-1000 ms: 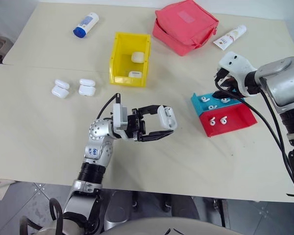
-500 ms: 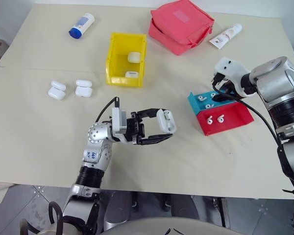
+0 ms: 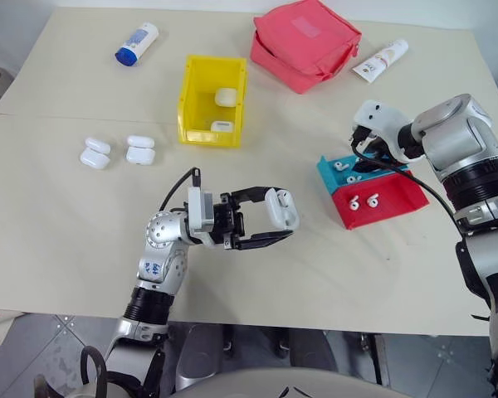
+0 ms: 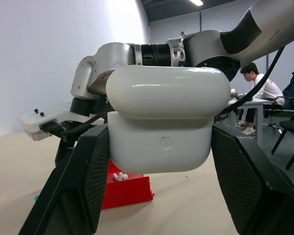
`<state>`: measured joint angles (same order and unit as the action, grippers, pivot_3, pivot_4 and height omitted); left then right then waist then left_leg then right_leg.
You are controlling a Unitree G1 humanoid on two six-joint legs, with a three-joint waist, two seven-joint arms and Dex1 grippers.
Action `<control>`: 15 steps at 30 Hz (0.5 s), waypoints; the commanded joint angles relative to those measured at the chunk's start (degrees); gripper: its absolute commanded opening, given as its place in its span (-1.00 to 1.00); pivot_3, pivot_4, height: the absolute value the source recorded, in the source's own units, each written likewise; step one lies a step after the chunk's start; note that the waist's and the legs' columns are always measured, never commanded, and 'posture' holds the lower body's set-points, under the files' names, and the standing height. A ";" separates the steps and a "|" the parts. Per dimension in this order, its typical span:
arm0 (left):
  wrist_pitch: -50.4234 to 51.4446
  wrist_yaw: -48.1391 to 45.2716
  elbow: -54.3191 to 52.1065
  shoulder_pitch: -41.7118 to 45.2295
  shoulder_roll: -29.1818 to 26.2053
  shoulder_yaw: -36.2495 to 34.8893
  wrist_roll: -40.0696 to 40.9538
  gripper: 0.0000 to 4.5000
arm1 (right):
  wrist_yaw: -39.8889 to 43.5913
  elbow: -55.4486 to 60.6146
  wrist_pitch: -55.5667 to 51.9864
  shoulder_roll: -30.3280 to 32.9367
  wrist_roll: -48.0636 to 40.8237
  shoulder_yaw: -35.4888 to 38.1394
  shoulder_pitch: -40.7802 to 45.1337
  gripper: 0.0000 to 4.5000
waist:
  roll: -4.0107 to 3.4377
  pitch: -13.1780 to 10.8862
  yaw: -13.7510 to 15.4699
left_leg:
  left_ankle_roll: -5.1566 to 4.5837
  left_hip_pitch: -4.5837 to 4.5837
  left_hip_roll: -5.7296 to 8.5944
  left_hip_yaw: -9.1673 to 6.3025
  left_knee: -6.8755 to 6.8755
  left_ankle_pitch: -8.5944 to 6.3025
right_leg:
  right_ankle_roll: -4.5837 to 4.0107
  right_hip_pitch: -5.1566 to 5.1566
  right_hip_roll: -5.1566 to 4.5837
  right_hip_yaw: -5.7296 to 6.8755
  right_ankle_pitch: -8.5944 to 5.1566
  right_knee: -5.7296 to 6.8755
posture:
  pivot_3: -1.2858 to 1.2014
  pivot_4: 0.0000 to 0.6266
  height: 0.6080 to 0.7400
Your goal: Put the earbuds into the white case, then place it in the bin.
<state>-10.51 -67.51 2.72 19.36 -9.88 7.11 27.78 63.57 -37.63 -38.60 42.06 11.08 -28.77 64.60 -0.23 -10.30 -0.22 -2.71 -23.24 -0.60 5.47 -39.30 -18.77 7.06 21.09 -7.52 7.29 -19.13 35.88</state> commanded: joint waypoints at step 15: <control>-0.70 1.45 -2.78 -0.86 -0.48 0.34 0.28 0.24 | 2.14 -3.49 2.71 -1.29 3.24 1.51 2.08 0.12 | -0.01 0.01 -0.08 | 0.00 0.01 -0.01 0.00 0.00 0.00 | 0.00 -0.01 0.01 0.01 0.00 0.00 | 0.03 -0.52 1.00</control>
<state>-10.55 -66.26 2.49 18.95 -10.19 7.30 27.78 65.25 -40.64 -36.16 40.92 13.57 -28.39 65.76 -0.24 -10.30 -0.31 -2.70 -23.23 -0.62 5.48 -39.30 -18.77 7.06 21.09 -7.51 7.30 -19.13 35.88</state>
